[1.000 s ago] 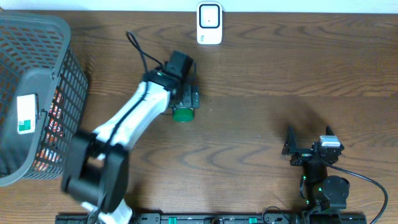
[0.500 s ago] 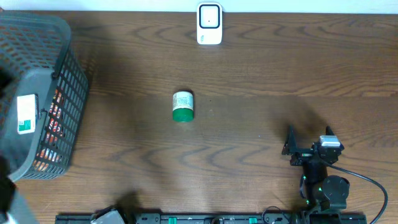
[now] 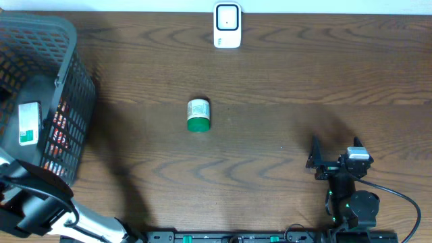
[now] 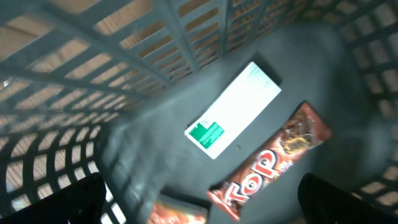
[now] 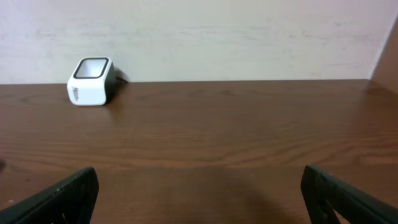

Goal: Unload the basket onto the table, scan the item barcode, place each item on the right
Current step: 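Reach into the basket and grasp the white-green medicine box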

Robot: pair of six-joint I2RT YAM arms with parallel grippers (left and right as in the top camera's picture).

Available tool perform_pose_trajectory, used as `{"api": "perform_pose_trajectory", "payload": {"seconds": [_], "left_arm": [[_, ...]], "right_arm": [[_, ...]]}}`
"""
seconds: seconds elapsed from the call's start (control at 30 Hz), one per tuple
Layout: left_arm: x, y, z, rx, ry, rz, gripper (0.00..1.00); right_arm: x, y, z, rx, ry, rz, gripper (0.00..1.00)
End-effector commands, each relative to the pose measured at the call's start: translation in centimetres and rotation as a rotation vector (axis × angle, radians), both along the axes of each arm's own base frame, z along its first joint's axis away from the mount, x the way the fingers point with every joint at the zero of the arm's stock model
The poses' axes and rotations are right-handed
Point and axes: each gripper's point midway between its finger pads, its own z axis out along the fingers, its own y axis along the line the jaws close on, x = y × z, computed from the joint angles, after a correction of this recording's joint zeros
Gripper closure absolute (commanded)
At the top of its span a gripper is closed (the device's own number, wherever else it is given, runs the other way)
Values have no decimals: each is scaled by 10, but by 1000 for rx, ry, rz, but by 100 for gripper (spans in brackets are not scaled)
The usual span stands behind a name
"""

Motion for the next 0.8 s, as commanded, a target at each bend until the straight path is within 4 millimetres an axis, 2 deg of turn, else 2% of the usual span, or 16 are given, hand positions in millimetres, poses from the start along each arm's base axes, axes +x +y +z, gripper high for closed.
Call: {"api": "perform_pose_trajectory", "payload": {"seconds": [0.0,0.1,0.23,0.33,0.6,0.77], "left_arm": [[2,3,-19,33,101,-158,1],[5,4,-47,20,168,-273,1],[10,4,-89,-16,202,-316,2],[15,2,-113,-24,221,-359,2],[21,2,-156,-23,246,-407,2],[21,2,-176,-43,262,-408,2]], "right_arm": [[0,-2,0,-14,-2,-5,1],[0,-2,0,-15,-2,-5,1],[0,-2,0,-14,-2,-5,1],[0,-2,0,-15,-2,-5,1],[0,-2,0,-15,-2,-5,1],[0,-2,0,-15,-2,-5,1]]}}
